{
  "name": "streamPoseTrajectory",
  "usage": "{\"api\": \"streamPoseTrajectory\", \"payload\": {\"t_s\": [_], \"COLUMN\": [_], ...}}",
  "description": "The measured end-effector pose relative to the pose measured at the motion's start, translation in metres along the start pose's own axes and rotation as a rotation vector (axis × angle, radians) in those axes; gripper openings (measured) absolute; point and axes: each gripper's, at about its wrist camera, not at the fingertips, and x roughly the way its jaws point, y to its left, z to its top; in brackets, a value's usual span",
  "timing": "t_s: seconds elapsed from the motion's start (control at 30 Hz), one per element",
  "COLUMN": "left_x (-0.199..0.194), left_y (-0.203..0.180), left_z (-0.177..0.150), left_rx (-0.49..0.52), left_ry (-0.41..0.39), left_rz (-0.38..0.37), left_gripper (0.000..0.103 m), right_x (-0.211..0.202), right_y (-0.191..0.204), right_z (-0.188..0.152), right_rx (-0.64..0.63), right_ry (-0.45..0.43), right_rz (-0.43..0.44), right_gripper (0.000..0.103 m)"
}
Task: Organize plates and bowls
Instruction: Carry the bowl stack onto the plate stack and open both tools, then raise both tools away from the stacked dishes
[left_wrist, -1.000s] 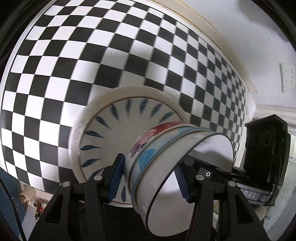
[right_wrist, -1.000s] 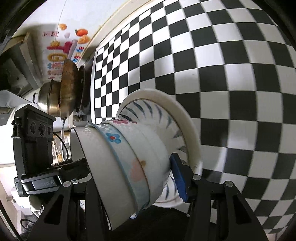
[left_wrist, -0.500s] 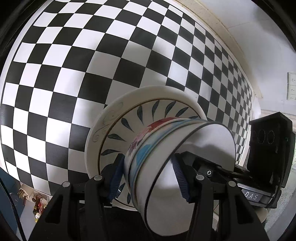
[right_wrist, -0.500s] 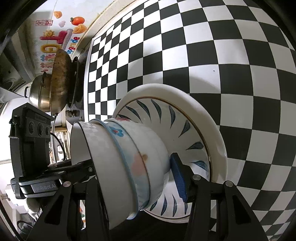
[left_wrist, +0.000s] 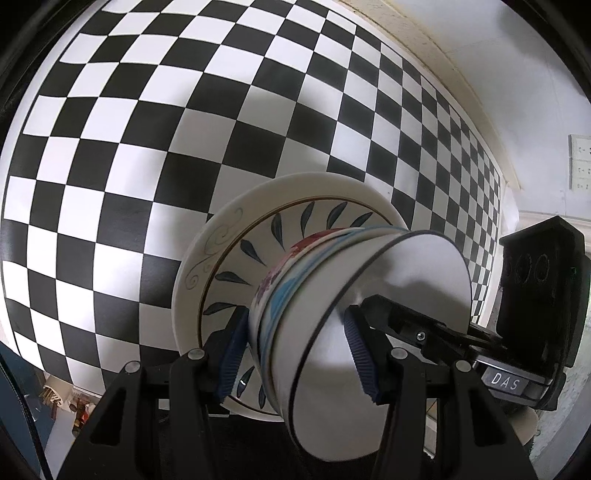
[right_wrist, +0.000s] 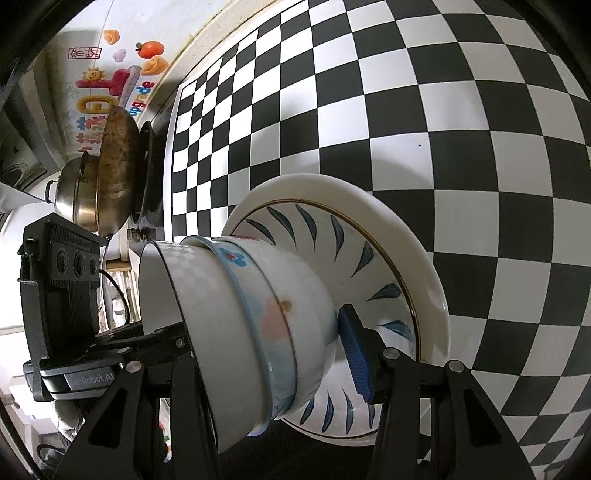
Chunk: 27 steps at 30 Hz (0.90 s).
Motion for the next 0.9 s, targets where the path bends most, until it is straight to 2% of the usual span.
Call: {"api": "streamPoseTrajectory", "payload": {"t_s": [0.2,0.43,0.53,0.57,0.67,0.77,0.83,0.9], "left_x": [-0.022,-0.059,-0.075,-0.078,-0.09,-0.1,-0.104,-0.109], "left_y": [-0.005,-0.009,-0.011,-0.012,-0.014,-0.019,-0.022,-0.025], "left_z": [-0.009,-0.031,-0.041,-0.043,-0.055,-0.068,-0.077,-0.085], "left_rx": [0.052,0.143,0.184,0.194,0.228,0.258,0.275,0.283], "left_ry": [-0.073,-0.198,-0.264,-0.275,-0.321,-0.364,-0.379,-0.395], "left_rz": [0.067,0.188,0.227,0.233,0.249,0.269,0.273,0.267], "left_gripper": [0.049,0.052,0.052,0.057,0.072,0.076,0.087,0.09], "right_x": [-0.014,-0.052,-0.066,-0.072,-0.084,-0.097,-0.104,-0.11], "right_y": [0.012,0.048,0.067,0.074,0.09,0.102,0.106,0.111], "right_z": [-0.007,-0.034,-0.052,-0.059,-0.08,-0.1,-0.11,-0.121], "right_rx": [-0.022,-0.115,-0.152,-0.158,-0.165,-0.152,-0.143,-0.14], "right_ry": [-0.053,-0.181,-0.236,-0.258,-0.317,-0.384,-0.41,-0.44], "right_rz": [-0.063,-0.241,-0.319,-0.341,-0.409,-0.449,-0.453,-0.464], "right_gripper": [0.052,0.052,0.073,0.082,0.085,0.087,0.088,0.088]}}
